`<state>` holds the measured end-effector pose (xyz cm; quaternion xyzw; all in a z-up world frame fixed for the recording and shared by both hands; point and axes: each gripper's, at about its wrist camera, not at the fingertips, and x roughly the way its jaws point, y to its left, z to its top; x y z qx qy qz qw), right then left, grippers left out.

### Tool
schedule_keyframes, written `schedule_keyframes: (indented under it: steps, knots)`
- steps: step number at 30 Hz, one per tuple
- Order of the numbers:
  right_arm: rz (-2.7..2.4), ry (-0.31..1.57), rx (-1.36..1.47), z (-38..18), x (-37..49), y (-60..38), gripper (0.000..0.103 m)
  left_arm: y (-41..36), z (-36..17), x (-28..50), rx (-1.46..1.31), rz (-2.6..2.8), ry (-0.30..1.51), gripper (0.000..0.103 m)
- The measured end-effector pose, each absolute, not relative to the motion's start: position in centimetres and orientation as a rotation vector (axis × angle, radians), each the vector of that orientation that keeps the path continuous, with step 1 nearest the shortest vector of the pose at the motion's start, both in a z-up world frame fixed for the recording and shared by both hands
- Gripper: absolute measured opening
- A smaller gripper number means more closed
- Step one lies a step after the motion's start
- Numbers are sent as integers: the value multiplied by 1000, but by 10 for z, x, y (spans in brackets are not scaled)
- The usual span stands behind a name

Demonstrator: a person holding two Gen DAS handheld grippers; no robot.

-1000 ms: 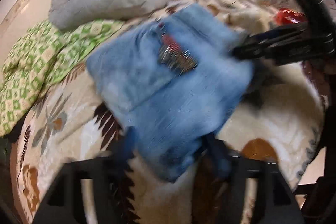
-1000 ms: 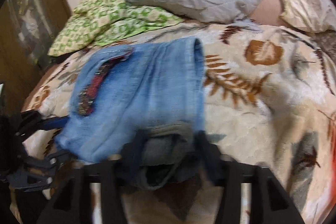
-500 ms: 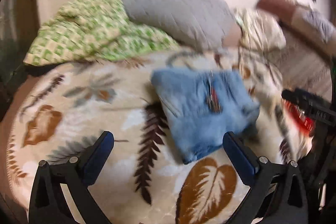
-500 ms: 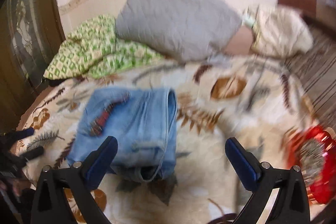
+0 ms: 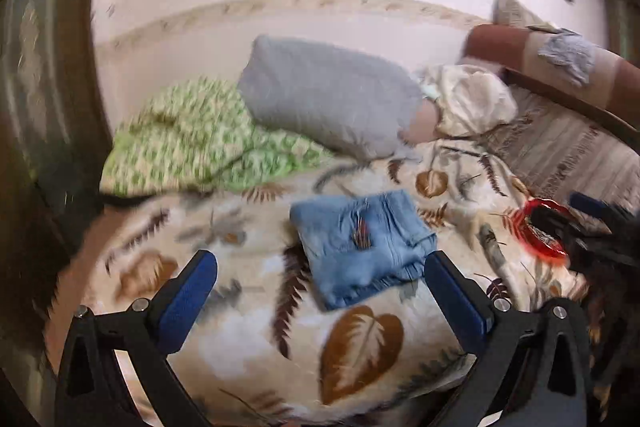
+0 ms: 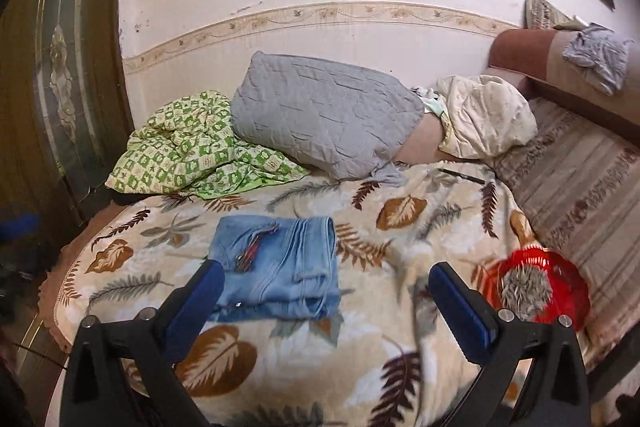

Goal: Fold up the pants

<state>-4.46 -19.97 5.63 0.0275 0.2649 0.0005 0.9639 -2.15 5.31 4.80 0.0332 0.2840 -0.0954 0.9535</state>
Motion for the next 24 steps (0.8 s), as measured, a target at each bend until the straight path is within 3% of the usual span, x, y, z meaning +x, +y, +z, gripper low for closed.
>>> schedule_keyframes:
  steps: [9, 24]
  knots:
    - [-36, 612, 69, 16, -69, -192, 103, 11, 6, -40, -38, -114, 621, 103]
    - [-80, 633, 55, 9, -70, -205, 103, 21, -2, -36, -57, -87, 650, 103]
